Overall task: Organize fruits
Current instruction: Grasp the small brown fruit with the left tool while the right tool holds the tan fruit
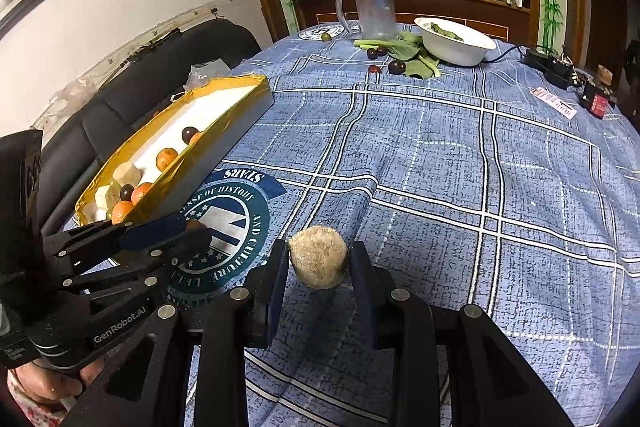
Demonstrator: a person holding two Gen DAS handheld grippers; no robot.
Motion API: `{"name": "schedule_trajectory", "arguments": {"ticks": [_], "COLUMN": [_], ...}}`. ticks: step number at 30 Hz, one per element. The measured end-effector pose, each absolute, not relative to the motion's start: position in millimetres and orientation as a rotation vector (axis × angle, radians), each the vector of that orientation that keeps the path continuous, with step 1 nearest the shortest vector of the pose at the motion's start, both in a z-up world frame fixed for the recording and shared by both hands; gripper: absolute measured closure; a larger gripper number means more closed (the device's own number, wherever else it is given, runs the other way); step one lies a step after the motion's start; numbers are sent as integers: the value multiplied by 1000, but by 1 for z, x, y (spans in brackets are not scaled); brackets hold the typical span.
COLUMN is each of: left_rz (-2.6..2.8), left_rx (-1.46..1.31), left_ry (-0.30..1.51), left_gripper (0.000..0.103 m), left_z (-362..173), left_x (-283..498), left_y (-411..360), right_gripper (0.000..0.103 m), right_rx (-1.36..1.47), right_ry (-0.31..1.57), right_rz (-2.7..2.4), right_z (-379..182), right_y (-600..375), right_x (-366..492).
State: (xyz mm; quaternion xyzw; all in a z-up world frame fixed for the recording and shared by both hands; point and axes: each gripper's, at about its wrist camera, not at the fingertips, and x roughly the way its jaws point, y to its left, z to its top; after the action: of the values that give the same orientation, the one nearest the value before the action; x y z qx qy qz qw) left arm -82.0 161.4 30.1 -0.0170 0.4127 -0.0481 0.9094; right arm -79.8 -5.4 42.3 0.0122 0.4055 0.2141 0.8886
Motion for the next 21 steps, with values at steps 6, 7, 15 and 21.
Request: {"name": "schedule_trajectory", "arguments": {"ticks": [6, 7, 15, 21], "left_rz": [-122, -125, -176, -144], "left_rx": [-150, -177, -202, -31], "left_ry": [818, 801, 807, 867], "left_gripper": [103, 103, 103, 83], "left_z": [45, 51, 55, 33], "left_x": [-102, -105, -110, -82], "left_y": [193, 202, 208, 169], "right_gripper": [69, 69, 69, 69], "right_rx": [4, -2, -7, -23], "right_ry": [844, 843, 863, 857], "right_rz": [447, 449, 486, 490], "right_z": [43, 44, 38, 39], "right_y": [2, 5, 29, 33], "right_x": [-78, -78, -75, -81]}}
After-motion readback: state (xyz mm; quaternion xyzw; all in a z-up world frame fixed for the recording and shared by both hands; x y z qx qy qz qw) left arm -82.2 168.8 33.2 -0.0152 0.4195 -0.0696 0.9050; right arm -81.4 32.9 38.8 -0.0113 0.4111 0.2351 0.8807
